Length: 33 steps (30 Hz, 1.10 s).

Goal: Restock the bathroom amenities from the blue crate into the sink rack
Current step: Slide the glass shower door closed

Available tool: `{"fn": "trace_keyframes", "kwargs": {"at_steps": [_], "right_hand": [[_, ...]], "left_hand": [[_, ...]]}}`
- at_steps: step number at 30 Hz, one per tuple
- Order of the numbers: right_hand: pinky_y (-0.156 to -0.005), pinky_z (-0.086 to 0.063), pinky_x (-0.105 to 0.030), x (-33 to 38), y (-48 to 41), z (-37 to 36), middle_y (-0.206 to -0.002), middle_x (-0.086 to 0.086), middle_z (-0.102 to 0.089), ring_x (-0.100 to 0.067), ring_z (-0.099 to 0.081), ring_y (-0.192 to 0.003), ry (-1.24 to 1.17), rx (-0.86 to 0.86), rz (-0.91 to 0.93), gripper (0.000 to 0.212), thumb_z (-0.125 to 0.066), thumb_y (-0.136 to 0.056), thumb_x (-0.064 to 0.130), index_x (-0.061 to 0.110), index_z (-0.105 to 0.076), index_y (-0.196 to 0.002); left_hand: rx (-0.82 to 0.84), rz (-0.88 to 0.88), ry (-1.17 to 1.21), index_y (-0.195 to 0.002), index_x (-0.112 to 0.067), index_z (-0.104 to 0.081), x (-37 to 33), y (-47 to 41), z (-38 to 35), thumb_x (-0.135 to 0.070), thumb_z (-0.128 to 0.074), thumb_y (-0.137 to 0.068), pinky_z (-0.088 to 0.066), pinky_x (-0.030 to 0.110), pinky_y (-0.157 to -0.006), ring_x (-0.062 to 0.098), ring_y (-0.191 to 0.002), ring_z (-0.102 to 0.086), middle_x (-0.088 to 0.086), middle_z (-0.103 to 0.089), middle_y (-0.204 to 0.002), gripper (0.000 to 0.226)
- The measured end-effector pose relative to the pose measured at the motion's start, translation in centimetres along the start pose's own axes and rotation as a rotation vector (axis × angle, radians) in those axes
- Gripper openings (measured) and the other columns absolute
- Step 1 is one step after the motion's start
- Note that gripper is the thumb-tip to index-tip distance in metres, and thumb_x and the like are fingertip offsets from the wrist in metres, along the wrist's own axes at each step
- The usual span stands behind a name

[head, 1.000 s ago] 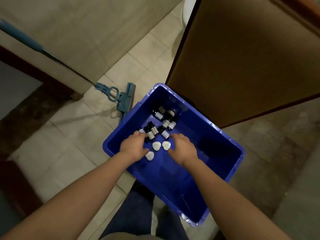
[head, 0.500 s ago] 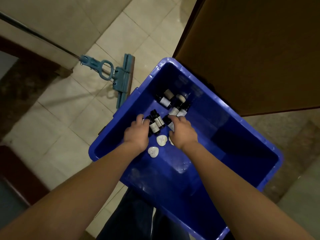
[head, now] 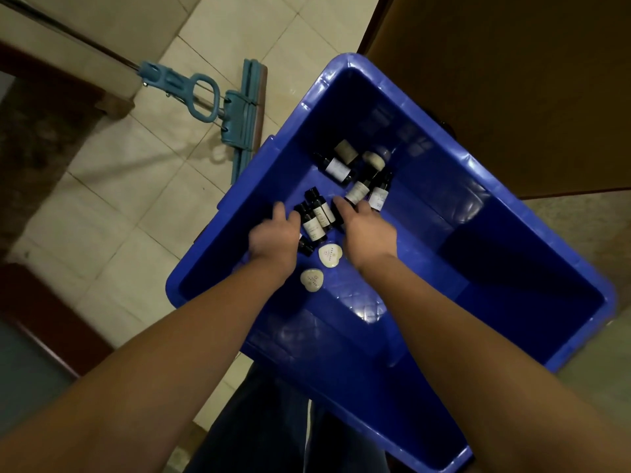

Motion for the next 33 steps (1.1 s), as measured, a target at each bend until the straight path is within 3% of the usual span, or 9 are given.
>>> {"fn": "trace_keyframes", "kwargs": {"at_steps": [5, 10, 14, 18, 20, 24, 27, 30, 33], "right_hand": [[-0.054, -0.034, -0.032, -0.2, 0.1, 0.0, -0.125, -0.012, -0.049, -0.032, -0.055, -0.092, -0.056, 0.022, 0.000, 0.072, -0.058, -0.082, -0.001, 0.026, -0.033, -0.144], [-0.054, -0.037, -0.033, -1.2, 1.7, -0.1, -0.124, -0.014, -0.047, -0.032, -0.052, -0.079, -0.203, 0.046, -0.038, 0.066, -0.054, -0.086, 0.006, 0.028, -0.032, -0.144], [-0.063, -0.039, -0.034, -2.2, 3.8, 0.2, -0.125, -0.014, -0.049, -0.035, -0.057, -0.094, -0.386, 0.076, -0.087, 0.066, -0.053, -0.088, 0.011, 0.028, -0.028, -0.147], [-0.059, -0.041, -0.034, -3.3, 6.5, 0.9, -0.116, -0.012, -0.055, -0.032, -0.057, -0.084, -0.600, 0.113, -0.122, 0.061, -0.054, -0.088, 0.010, 0.027, -0.032, -0.142], [-0.063, -0.047, -0.041, -4.0, 8.2, 1.2, -0.108, -0.010, -0.059, -0.031, -0.058, -0.078, -0.699, 0.122, -0.148, 0.059, -0.054, -0.088, 0.007, 0.028, -0.033, -0.139], [-0.077, -0.055, -0.049, -5.1, 12.2, 2.1, -0.092, -0.007, -0.060, -0.030, -0.063, -0.079, -0.973, 0.105, -0.191, 0.056, -0.055, -0.090, -0.001, 0.024, -0.036, -0.136], [-0.071, -0.054, -0.042, -5.8, 15.4, 2.9, -0.078, -0.003, -0.054, -0.021, -0.057, -0.069, -1.156, 0.090, -0.211, 0.053, -0.053, -0.090, -0.005, 0.021, -0.037, -0.133], [-0.070, -0.058, -0.038, -6.5, 18.8, 3.8, -0.083, -0.004, -0.057, -0.016, -0.061, -0.068, -1.293, 0.093, -0.215, 0.047, -0.051, -0.091, 0.000, 0.026, -0.038, -0.127], [-0.062, -0.058, -0.035, -7.5, 22.1, 4.8, -0.088, -0.007, -0.054, -0.023, -0.059, -0.074, -1.429, 0.054, -0.227, 0.039, -0.045, -0.090, 0.002, 0.025, -0.041, -0.122]], "left_hand": [[0.084, -0.005, -0.053, -0.132, -0.016, -0.039, -0.4, 0.3, -1.2, -0.041, -0.061, -0.092, -0.040, 0.032, -0.068, 0.027, -0.099, -0.061, 0.010, -0.039, -0.136, 0.052], [0.150, -0.057, 0.073, -0.125, -0.014, -0.050, -1.0, 1.3, -2.0, -0.046, -0.050, -0.095, -0.039, 0.032, -0.083, 0.028, -0.118, -0.049, 0.010, -0.054, -0.128, 0.044], [0.251, -0.064, 0.282, -0.120, -0.014, -0.052, -1.8, 2.8, -1.9, -0.048, -0.046, -0.097, -0.037, 0.032, -0.076, 0.028, -0.112, -0.051, 0.010, -0.057, -0.122, 0.041], [0.285, -0.046, 0.543, -0.106, -0.014, -0.052, -2.9, 4.3, -1.7, -0.044, -0.048, -0.098, -0.038, 0.031, -0.071, 0.027, -0.095, -0.056, 0.008, -0.061, -0.113, 0.032], [0.279, -0.048, 0.704, -0.100, -0.014, -0.049, -3.8, 5.3, -1.4, -0.041, -0.051, -0.098, -0.041, 0.031, -0.072, 0.029, -0.093, -0.057, 0.010, -0.061, -0.107, 0.027], [0.265, -0.043, 0.992, -0.118, -0.005, -0.051, -6.0, 8.3, -0.5, -0.029, -0.052, -0.099, -0.049, 0.039, -0.091, 0.034, -0.101, -0.058, 0.022, -0.059, -0.116, 0.031], [0.235, -0.030, 1.124, -0.117, -0.009, -0.050, -7.4, 11.0, 0.5, -0.024, -0.050, -0.101, -0.050, 0.042, -0.093, 0.027, -0.100, -0.059, 0.010, -0.058, -0.111, 0.022], [0.214, -0.022, 1.243, -0.118, -0.007, -0.053, -8.6, 13.9, 1.5, -0.021, -0.047, -0.101, -0.053, 0.038, -0.088, 0.027, -0.095, -0.062, 0.011, -0.058, -0.112, 0.023], [0.191, -0.044, 1.382, -0.105, -0.008, -0.052, -9.9, 17.3, 2.7, -0.017, -0.044, -0.103, -0.054, 0.036, -0.086, 0.023, -0.089, -0.060, 0.011, -0.058, -0.106, 0.013]]}}
Point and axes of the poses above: each hand's wrist, its own y-axis away from the middle knuckle, its own z-axis out of the back of the hand, x = y × z, the point moved 6 cm from there along -y, towards the middle knuckle
